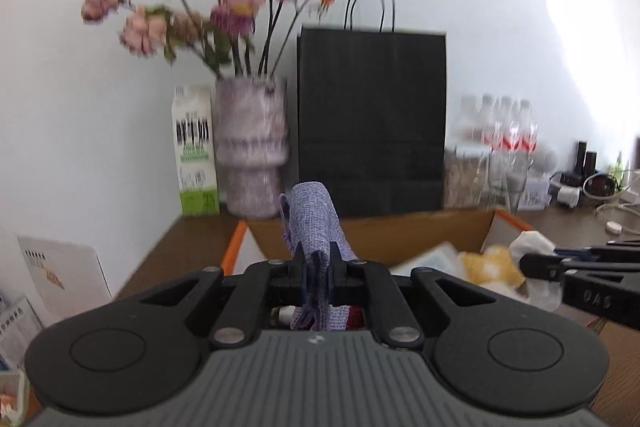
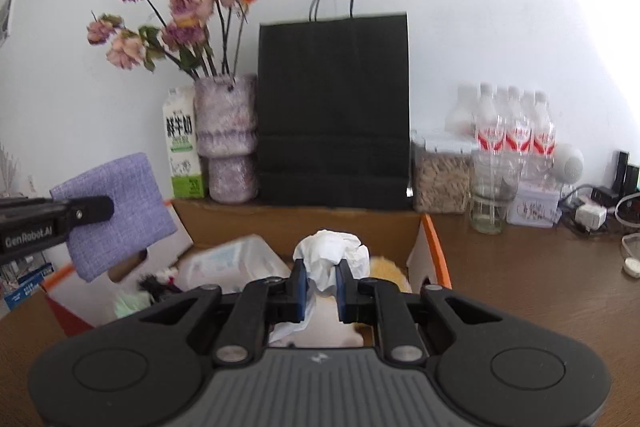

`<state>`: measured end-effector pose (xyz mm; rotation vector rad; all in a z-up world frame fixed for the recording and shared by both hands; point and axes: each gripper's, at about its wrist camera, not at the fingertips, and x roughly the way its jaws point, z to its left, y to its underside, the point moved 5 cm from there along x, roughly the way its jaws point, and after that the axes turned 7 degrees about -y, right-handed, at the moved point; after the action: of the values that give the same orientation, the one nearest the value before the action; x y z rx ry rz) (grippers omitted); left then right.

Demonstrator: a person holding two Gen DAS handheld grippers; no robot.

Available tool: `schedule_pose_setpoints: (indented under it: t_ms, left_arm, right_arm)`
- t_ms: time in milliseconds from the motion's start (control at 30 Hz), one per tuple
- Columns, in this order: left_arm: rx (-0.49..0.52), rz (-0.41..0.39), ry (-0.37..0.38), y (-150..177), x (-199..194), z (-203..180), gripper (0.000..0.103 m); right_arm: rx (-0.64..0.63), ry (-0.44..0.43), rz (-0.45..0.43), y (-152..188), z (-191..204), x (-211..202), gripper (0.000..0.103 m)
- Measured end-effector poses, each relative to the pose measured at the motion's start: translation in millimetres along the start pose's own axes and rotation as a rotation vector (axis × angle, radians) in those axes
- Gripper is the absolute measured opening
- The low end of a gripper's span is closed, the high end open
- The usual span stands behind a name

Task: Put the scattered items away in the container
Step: 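Carry the purple pouch and white tissue over the box with both grippers, then open both grippers to drop the pouch and tissue into the box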

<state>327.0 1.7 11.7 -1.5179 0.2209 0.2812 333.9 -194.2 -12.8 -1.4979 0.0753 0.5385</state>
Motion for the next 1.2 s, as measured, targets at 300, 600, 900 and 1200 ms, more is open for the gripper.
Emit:
schedule_pose_setpoints:
  t_ms: [300,600,900,1200]
  left_arm:
    - [-0.004,0.020,-0.015,10.5,6.9,3.2,0.009]
    - [0.040,-0.042,-0.047,11.5,-2.5,-4.1,0.103]
    - [0.075,-0.034,-0.066,15.2,-4.7,-10.5,0.103]
    - [0.072,-0.036,-0.070,14.8,-6.4,-9.8,0.103]
  right_arm:
    - [0.007,0.012,0.041,16.7,-6.9,11.0,0.013]
    - [-0.005,0.017,0.035,20.5,-3.2,6.7,0.081]
    - [-0.060,0.034,0.008,16.7,7.0,-0.8,0.103]
    - [-0.059,0.037,-0.001,14.6,8.8,-5.2,0.103]
